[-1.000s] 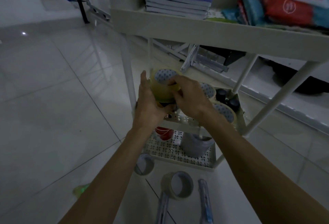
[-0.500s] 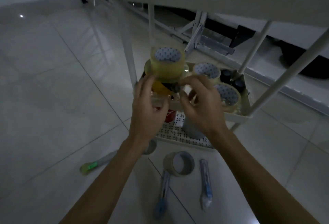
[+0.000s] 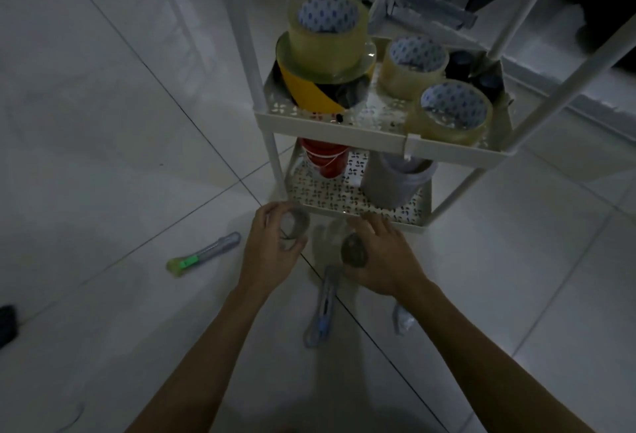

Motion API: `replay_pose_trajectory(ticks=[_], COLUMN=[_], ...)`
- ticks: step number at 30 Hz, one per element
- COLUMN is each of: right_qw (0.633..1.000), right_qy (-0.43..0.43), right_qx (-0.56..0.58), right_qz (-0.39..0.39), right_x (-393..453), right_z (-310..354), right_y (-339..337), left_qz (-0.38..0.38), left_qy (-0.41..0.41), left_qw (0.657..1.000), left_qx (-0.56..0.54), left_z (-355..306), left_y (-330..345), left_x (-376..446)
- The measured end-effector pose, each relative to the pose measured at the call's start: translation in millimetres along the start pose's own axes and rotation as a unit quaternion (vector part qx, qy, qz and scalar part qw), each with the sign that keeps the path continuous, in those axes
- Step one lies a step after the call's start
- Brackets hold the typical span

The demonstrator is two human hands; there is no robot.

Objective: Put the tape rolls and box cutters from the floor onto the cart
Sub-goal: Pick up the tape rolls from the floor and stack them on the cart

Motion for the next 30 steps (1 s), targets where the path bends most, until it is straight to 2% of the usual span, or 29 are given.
replay_pose_trajectory(ticks=[3, 6, 8, 11, 14, 17, 20, 23, 26, 30], right_qw=[0.994, 0.995, 0.999, 0.994, 0.969, 0.943, 0.922, 0.906, 0.903, 0.91], right_qy=[0.028, 0.031, 0.015, -0.039, -0.087, -0.124, -0.143, -0.137, -0.08, -0.007], right_qx=[-0.019, -0.011, 0.009, 0.059, 0.106, 0.129, 0.153, 0.161, 0.171, 0.191], right_qz=[0.106, 0.098, 0.05, -0.079, -0.207, -0.28, -0.327, -0.367, -0.385, -0.368], right_x=[-0.7, -1.0, -6.2, -19.6, -31.8, -41.6, -48.1, -46.5, -34.2, -3.2], right_z=[-6.5, -9.4, -8.3, 6.1, 25.5, 41.2, 46.3, 42.0, 31.2, 17.7], right_y=[19.0, 19.8, 8.1, -24.6, -65.1, -107.6, -148.0, -185.1, -213.1, -236.4], left_qz=[0.028, 0.039, 0.034, 0.031, 0.029, 0.003, -0.02, -0.013, -0.018, -0.041], left_qy=[-0.019, -0.038, -0.041, -0.049, -0.046, -0.014, 0.012, 0.068, 0.143, 0.214], left_qw=[0.999, 0.998, 0.998, 0.998, 0.998, 1.0, 0.995, 0.987, 0.973, 0.957], left_qx=[0.005, 0.015, 0.017, 0.019, 0.031, -0.026, -0.093, -0.146, -0.18, -0.193], left_z=[7.6, 15.4, 19.0, 21.0, 19.5, -2.1, -41.1, -80.1, -120.5, -163.6], left_y=[8.8, 14.0, 17.6, 21.3, 16.0, 3.7, -14.2, -37.3, -57.8, -73.4], left_x=[4.5, 9.0, 13.1, 17.9, 20.4, 22.1, 24.2, 28.1, 34.9, 47.9])
Point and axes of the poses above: each hand's wrist, its own x-axis towards the middle knuckle, its own y-axis out of the palm, z = x × y, the point moved 3 cm from there along x, towards the middle knuckle, and after that the axes turned 4 degrees about -x, right-handed, at the moved point
